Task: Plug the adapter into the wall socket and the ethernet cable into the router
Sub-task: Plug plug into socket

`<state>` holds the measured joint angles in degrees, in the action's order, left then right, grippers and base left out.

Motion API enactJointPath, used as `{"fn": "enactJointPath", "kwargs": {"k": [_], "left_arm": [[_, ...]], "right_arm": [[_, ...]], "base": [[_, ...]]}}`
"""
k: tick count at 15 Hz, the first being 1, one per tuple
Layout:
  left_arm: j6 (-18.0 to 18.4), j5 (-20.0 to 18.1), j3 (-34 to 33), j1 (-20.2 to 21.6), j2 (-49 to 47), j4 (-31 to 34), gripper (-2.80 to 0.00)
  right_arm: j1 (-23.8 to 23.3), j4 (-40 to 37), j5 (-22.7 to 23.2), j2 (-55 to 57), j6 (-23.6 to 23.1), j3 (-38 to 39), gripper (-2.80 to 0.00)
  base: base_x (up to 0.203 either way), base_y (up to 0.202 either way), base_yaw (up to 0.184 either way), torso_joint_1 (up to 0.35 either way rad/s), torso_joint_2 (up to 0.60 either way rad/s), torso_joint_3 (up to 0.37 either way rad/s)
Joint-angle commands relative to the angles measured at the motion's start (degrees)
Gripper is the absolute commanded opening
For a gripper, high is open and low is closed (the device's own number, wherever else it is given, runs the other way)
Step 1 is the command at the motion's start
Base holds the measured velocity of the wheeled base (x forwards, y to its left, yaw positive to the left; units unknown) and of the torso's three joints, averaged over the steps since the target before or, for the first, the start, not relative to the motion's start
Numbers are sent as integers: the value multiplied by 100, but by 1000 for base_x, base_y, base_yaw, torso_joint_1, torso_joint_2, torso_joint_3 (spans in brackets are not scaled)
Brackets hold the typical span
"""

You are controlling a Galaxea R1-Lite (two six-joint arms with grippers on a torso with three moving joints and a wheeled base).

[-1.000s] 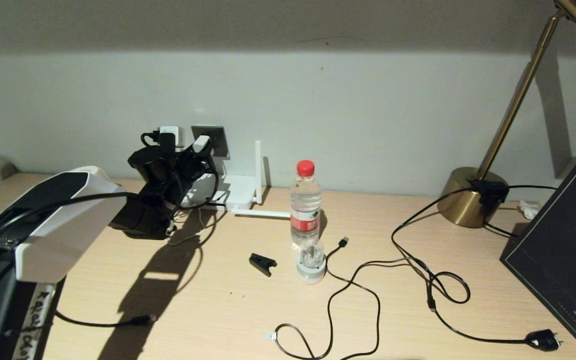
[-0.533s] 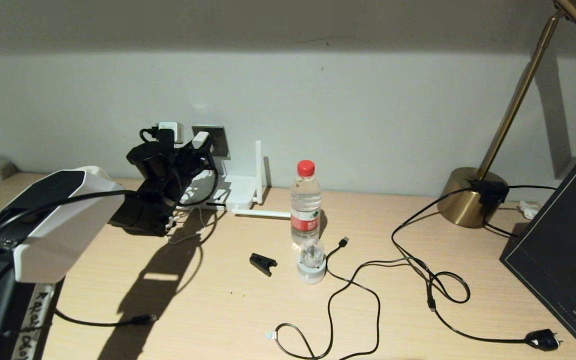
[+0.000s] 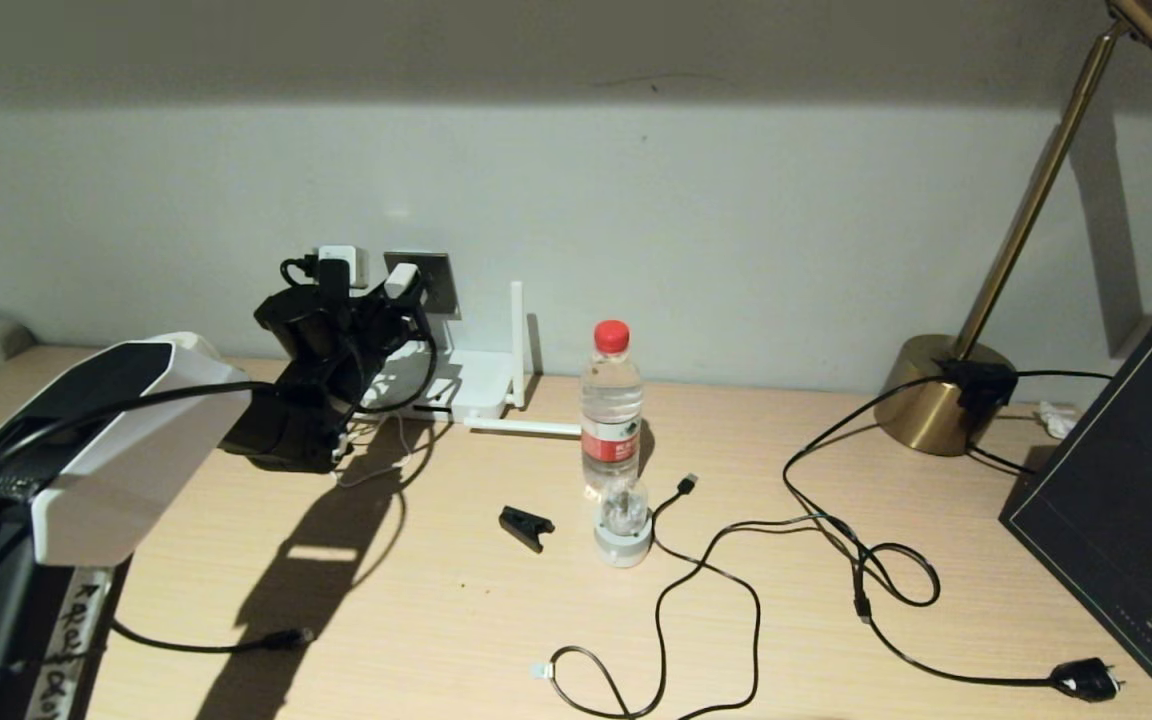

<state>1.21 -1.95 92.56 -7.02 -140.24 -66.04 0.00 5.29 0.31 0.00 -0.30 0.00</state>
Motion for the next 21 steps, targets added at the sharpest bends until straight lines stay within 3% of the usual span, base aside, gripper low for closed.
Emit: {"fn": "enactJointPath", "kwargs": {"k": [1,21], "left_arm": [[2,10,-11,-1,-30,-41,-280],[2,63,-10,-1,-74,-67,-280]], "right_arm": [[0,7,4,4,-5,202,-280],[0,7,4,0,-5,202,-280]], "base": [[0,0,0,0,0,0],[0,0,0,0,0,0]]}}
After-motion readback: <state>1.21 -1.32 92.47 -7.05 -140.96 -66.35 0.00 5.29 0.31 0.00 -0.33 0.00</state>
